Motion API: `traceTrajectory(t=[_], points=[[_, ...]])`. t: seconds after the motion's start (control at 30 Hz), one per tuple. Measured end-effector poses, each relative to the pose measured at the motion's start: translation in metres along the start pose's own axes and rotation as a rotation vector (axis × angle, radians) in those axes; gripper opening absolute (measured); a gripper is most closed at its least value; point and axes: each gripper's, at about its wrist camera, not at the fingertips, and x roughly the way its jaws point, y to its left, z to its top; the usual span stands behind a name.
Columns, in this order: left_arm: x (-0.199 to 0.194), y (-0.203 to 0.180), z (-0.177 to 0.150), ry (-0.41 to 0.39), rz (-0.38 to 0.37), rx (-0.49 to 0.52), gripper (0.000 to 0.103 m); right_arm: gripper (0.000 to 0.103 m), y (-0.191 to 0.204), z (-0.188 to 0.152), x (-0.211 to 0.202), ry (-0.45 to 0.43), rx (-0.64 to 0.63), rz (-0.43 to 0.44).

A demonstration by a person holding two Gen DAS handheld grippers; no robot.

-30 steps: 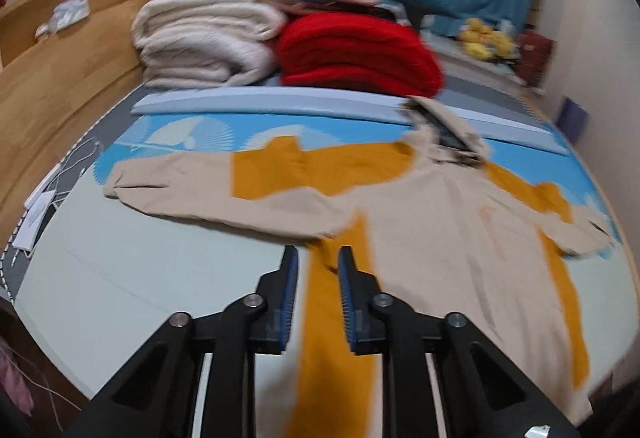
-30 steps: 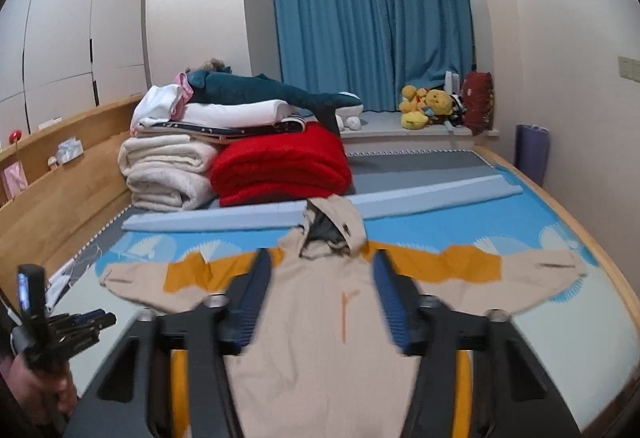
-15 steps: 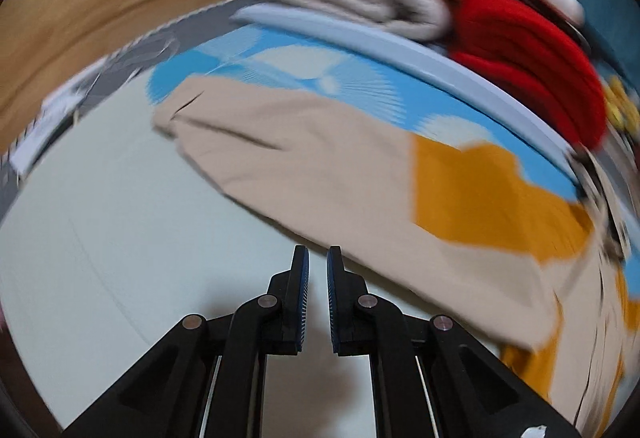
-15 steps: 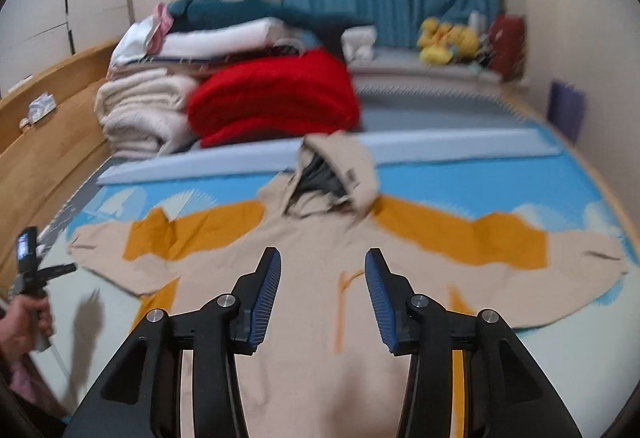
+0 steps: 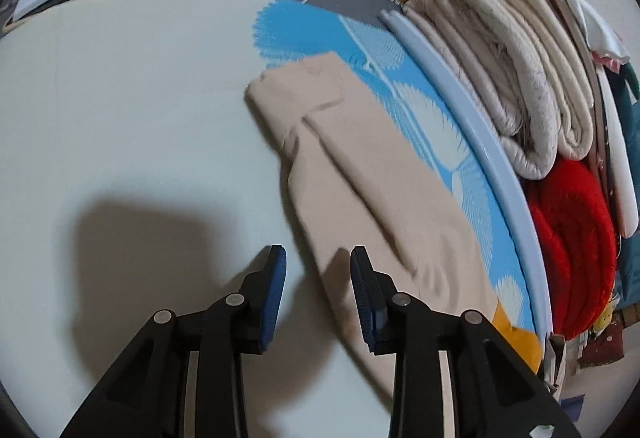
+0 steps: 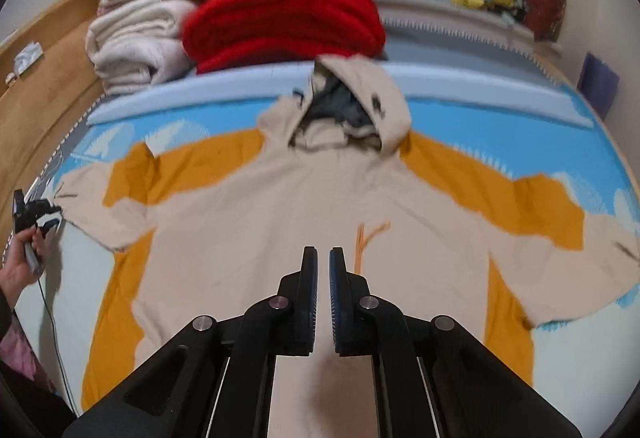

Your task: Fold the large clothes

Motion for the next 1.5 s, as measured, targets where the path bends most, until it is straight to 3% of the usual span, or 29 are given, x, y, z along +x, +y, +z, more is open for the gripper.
traceTrajectory(t=[0.13,0.2,0.27,0.37,0.43,0.5,0.57,0.63,0.77,0.9,0.97,1.03,1.07,1.13,1.2,1.27,1.37,1.4,1.43,1.47,1.5], points=[[0.006,-0.003,0.009,-0.024,-0.003,0.002,0.024,0.009,-0.002,-0.008,0.012,0.049,-0.006,0.003],[0.008,-0.005,0.011,-0.011,0.017,0.006,0.002,0.010,-0.003,-0.009,0.016,0.071,0.005,0.010],[0.002,-0.011,0.013,-0.024,0.041,0.010,0.000,0.012,-0.006,-0.009,0.020,0.090,0.026,0.020],[-0.033,-0.043,0.017,-0.123,0.118,0.068,0.000,0.012,-0.010,-0.009,0.024,0.115,0.045,0.019],[-0.065,-0.079,0.015,-0.192,0.121,0.139,0.000,0.012,-0.014,-0.011,0.025,0.126,0.055,-0.007],[-0.094,-0.122,0.004,-0.228,0.078,0.222,0.000,0.011,-0.019,-0.012,0.024,0.136,0.070,-0.031],[-0.122,-0.176,-0.022,-0.243,0.014,0.342,0.000,0.010,-0.025,-0.012,0.021,0.134,0.096,-0.040],[-0.151,-0.235,-0.067,-0.246,-0.096,0.488,0.000,0.010,-0.029,-0.011,0.016,0.128,0.111,-0.046],[-0.191,-0.321,-0.183,-0.178,-0.295,0.750,0.000,0.011,-0.039,-0.009,0.005,0.106,0.148,-0.027],[-0.204,-0.369,-0.319,0.023,-0.482,0.969,0.003,0.012,-0.047,-0.011,-0.004,0.096,0.159,-0.013],[-0.186,-0.373,-0.379,0.278,-0.530,1.057,0.028,0.016,-0.052,-0.011,-0.006,0.096,0.170,0.000],[-0.169,-0.364,-0.406,0.470,-0.442,1.077,0.029,0.027,-0.058,-0.011,-0.006,0.094,0.190,0.007],[-0.167,-0.356,-0.403,0.501,-0.370,1.057,0.029,0.029,-0.061,-0.010,-0.006,0.092,0.205,0.013],[-0.171,-0.342,-0.382,0.485,-0.256,0.994,0.028,0.033,-0.066,-0.009,-0.008,0.090,0.232,0.029],[-0.185,-0.326,-0.354,0.416,-0.126,0.965,0.025,0.034,-0.070,-0.007,-0.009,0.086,0.254,0.048],[-0.197,-0.310,-0.335,0.331,-0.072,0.964,0.032,0.036,-0.068,-0.005,-0.008,0.082,0.253,0.064],[-0.192,-0.287,-0.332,0.232,-0.021,0.993,0.038,0.041,-0.070,-0.007,0.006,0.104,0.296,0.098],[-0.182,-0.279,-0.337,0.214,0.056,1.017,0.038,0.041,-0.073,-0.009,0.015,0.123,0.328,0.113],[-0.170,-0.277,-0.344,0.238,0.135,1.025,0.035,0.041,-0.077,-0.012,0.027,0.148,0.362,0.118],[-0.161,-0.278,-0.347,0.267,0.132,1.003,0.034,0.041,-0.079,-0.014,0.034,0.161,0.381,0.115],[-0.156,-0.279,-0.346,0.302,0.082,0.965,0.034,0.041,-0.082,-0.017,0.045,0.179,0.404,0.106]])
